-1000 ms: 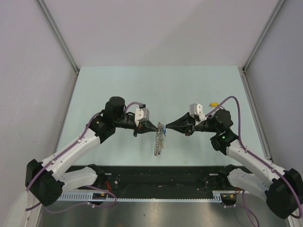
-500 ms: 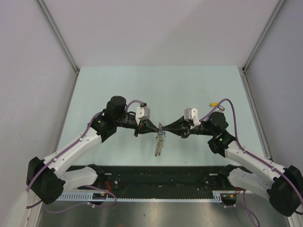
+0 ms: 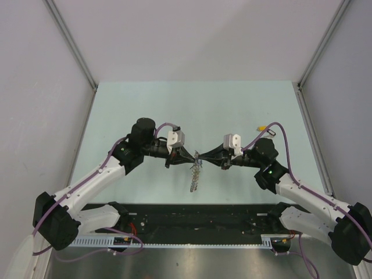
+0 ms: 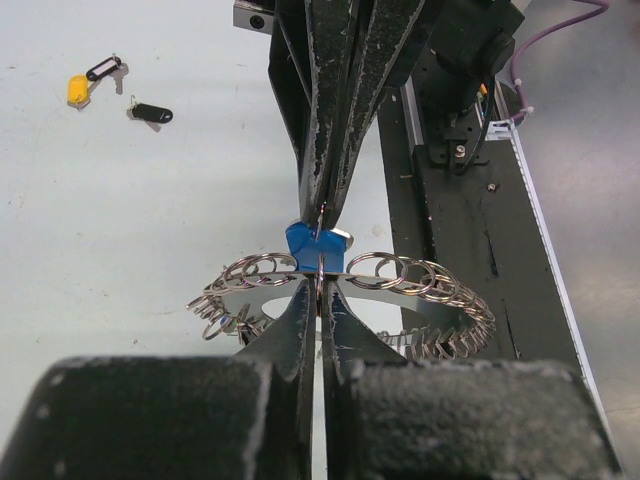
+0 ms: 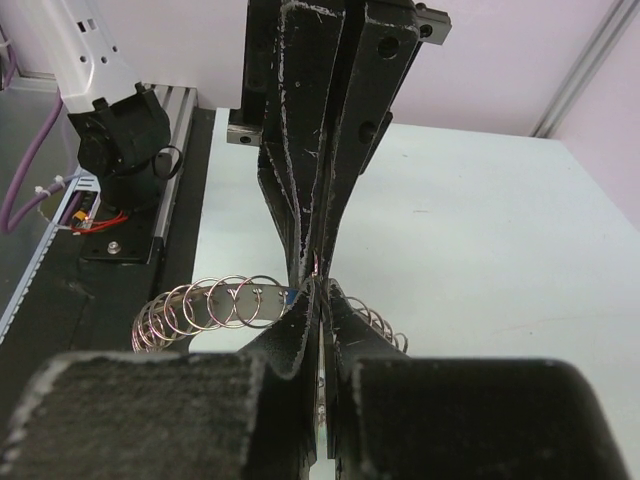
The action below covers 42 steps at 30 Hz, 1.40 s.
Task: Put the keys on the keyring
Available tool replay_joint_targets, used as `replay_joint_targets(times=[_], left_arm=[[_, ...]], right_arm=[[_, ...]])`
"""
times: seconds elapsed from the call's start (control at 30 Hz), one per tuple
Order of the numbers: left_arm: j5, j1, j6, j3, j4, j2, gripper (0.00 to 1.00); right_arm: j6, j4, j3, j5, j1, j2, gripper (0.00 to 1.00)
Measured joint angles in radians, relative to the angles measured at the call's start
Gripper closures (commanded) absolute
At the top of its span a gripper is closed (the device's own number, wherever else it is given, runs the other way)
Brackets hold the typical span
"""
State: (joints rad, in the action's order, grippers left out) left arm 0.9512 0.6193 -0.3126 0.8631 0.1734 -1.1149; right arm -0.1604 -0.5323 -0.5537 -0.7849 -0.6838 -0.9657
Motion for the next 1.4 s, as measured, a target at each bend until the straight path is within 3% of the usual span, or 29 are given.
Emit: replay_joint_targets(times=[1.4], left_arm=[[0.0,0.0,0.018,0.0,-0.001,-0.005,1.0]], right_arm=[[-0.024,0.005,0.0,-0.032,-0.001,-0.006,1.0]])
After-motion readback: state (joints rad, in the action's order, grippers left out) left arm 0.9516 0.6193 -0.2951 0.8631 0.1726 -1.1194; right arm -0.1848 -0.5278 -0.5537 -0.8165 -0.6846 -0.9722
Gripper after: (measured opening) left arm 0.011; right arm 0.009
